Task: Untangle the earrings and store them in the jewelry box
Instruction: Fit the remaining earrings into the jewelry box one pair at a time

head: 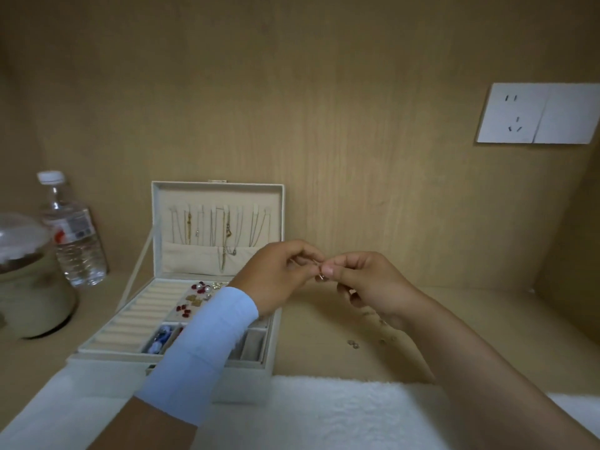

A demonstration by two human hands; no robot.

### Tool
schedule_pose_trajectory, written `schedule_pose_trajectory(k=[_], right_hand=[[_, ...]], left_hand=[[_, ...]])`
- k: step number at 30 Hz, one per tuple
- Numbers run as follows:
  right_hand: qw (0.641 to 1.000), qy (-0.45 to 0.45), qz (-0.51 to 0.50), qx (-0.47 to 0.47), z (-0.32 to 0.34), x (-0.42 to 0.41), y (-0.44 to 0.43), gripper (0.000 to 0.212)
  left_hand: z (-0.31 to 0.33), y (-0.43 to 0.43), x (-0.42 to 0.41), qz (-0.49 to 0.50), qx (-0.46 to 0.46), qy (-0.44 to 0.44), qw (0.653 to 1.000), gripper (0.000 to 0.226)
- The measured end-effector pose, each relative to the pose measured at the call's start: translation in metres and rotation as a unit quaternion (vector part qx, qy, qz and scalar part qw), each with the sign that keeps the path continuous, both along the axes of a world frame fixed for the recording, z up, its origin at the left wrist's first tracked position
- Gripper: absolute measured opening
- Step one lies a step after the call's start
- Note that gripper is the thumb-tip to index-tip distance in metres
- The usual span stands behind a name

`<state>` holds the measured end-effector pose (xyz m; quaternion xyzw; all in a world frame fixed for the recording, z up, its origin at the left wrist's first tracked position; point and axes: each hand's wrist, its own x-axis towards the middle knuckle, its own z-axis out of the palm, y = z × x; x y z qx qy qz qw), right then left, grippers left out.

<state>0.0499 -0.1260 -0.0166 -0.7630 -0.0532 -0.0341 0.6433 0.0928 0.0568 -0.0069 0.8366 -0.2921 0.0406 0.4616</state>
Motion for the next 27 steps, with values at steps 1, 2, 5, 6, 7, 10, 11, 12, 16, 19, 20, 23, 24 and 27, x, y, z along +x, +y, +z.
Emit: schedule_pose_trajectory(k=[1,2,5,6,7,10,11,12,16,19,20,23,24,27], right_hand=[[1.000,0.011,0.011,0.026,0.001,0.001,0.009,0.010],[0.999,0.020,0.018,0.045,0.002,0.005,0.016,0.010],[0.993,0.056,0.031,0.099,0.005,0.015,0.040,0.008],[0.991,0.071,0.038,0.109,0.006,0.018,0.047,0.008],[0.989,0.084,0.045,0.114,0.008,0.022,0.055,0.008],[0.984,0.113,0.061,0.124,0.010,0.030,0.075,0.011],[0.983,0.119,0.059,0.127,0.011,0.032,0.080,0.014],[0.983,0.121,0.057,0.126,0.011,0.034,0.084,0.016],[0.985,0.111,0.031,0.127,0.007,0.039,0.100,0.016],[0.990,0.089,0.020,0.108,0.004,0.039,0.103,0.015],[0.992,0.080,0.024,0.096,0.004,0.039,0.101,0.016],[0.997,0.048,0.040,0.050,0.006,0.035,0.097,0.020],[0.998,0.037,0.040,0.037,0.007,0.034,0.096,0.021],[0.998,0.023,0.046,0.042,0.009,0.034,0.093,0.021]], left_hand=[[0.001,0.009,-0.001,-0.007,-0.023,0.000,1.000,0.017],[0.001,0.019,-0.001,-0.013,-0.049,0.003,0.999,0.018],[-0.001,0.044,-0.002,-0.014,-0.129,0.008,0.992,0.019],[-0.002,0.050,-0.002,-0.010,-0.145,0.005,0.989,0.019],[-0.003,0.056,-0.001,-0.004,-0.156,0.002,0.988,0.018],[-0.006,0.071,0.002,0.022,-0.167,-0.008,0.986,0.016],[-0.008,0.075,0.004,0.034,-0.167,-0.011,0.985,0.016],[-0.010,0.079,0.006,0.045,-0.166,-0.012,0.985,0.015],[-0.016,0.090,0.009,0.067,-0.166,0.003,0.984,0.009],[-0.017,0.093,0.010,0.078,-0.157,0.029,0.984,0.005],[-0.016,0.094,0.010,0.079,-0.157,0.040,0.984,0.005],[-0.015,0.095,0.010,0.076,-0.167,0.064,0.981,0.008],[-0.014,0.096,0.009,0.072,-0.172,0.070,0.980,0.008],[-0.011,0.098,0.007,0.050,-0.193,0.104,0.974,0.014]])
